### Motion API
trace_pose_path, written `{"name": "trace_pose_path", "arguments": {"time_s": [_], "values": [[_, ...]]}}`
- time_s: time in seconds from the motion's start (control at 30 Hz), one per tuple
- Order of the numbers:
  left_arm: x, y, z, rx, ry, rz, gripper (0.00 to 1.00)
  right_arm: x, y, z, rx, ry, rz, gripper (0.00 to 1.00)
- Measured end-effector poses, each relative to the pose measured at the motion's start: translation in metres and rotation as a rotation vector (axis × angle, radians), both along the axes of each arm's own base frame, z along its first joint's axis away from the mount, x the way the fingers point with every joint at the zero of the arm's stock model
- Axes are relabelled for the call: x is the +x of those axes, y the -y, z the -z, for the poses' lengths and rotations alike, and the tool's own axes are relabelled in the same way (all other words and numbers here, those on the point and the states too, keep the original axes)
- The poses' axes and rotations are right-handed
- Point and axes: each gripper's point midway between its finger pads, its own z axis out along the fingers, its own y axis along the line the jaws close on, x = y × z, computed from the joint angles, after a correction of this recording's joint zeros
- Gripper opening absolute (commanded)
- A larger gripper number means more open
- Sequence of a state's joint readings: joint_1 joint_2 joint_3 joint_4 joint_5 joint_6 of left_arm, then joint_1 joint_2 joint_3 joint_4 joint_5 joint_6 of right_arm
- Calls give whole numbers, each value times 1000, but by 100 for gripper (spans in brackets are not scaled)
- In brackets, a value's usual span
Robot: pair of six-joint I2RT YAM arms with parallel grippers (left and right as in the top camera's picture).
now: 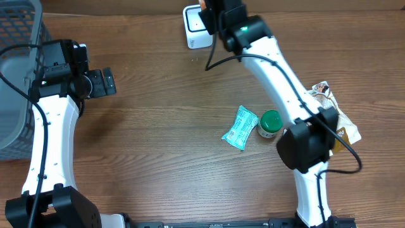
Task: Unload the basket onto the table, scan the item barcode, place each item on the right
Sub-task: 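Hold the Kleenex pack in front of the white scanner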
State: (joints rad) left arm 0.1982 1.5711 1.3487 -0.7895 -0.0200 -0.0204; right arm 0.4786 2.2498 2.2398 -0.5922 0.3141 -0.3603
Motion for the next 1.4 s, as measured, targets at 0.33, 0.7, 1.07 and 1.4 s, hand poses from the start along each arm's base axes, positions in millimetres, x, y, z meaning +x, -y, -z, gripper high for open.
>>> {"name": "trace_pose_path", "arguments": {"time_s": [0.33,0.7,1.07,1.4], "values": [[0,0,0,0,0,0,100,38,-13,61,-421,137,0,3],[0,0,0,0,0,0,100,56,-7,128,-617,138,33,3],[0,0,0,0,0,0,100,53,-19,125,-684,167,20,4],[0,0,0,0,0,0,100,51,-26,125,-687,174,-2,4]]}}
